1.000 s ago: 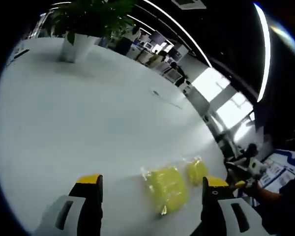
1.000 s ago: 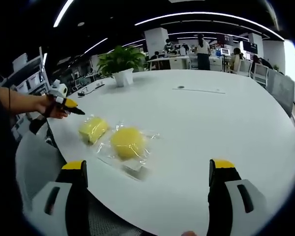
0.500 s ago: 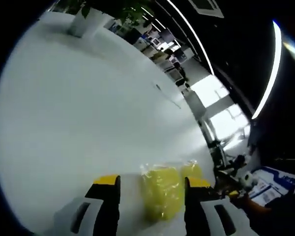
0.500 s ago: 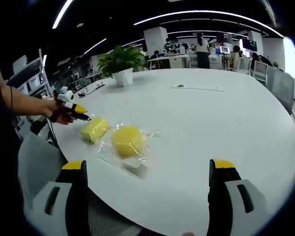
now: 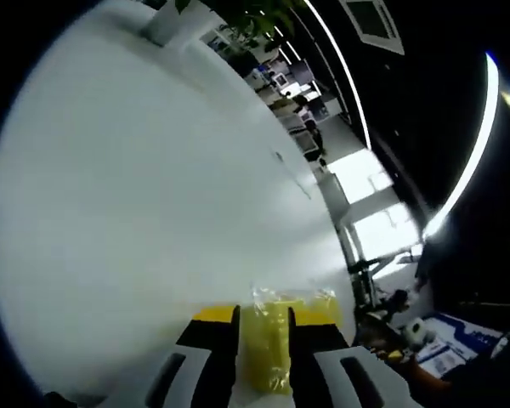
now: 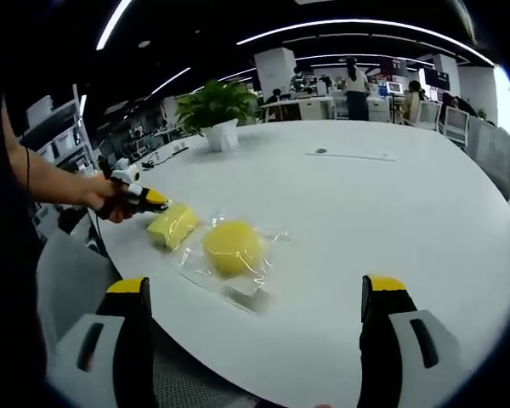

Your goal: Compare the silicone blocks by pressing each to a similar depth, holding the contact briefly, and releasing to observe deformation and rebound differences across the visible hardness samples.

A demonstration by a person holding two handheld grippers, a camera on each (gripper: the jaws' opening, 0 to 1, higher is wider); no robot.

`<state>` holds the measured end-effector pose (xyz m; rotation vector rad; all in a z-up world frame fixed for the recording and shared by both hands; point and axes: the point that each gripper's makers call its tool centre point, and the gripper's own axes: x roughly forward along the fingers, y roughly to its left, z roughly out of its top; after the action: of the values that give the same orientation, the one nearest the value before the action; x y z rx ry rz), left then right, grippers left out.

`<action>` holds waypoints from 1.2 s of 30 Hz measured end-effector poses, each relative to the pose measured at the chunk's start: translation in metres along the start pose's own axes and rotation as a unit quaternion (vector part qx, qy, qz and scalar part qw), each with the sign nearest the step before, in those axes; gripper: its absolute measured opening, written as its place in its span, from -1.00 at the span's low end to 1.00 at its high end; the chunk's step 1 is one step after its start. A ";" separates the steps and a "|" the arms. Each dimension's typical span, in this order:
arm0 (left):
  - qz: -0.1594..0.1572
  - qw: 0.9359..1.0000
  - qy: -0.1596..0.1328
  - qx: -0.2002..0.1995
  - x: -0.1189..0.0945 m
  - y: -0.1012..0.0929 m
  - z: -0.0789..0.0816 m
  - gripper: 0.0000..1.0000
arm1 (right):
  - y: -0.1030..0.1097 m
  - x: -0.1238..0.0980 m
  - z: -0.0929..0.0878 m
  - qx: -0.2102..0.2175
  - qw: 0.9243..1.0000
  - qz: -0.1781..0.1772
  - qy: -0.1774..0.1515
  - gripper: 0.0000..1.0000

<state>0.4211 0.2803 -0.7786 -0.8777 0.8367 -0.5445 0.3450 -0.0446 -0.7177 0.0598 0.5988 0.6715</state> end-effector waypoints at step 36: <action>-0.024 0.997 -0.007 -0.078 0.008 -0.002 -0.010 -0.88 | -0.005 -0.002 -0.013 -0.013 1.000 -0.015 0.017 0.93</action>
<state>0.4169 0.2693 -0.7844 -1.0455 0.8562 -0.5187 0.3395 -0.0520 -0.7286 0.0160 0.6226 0.6525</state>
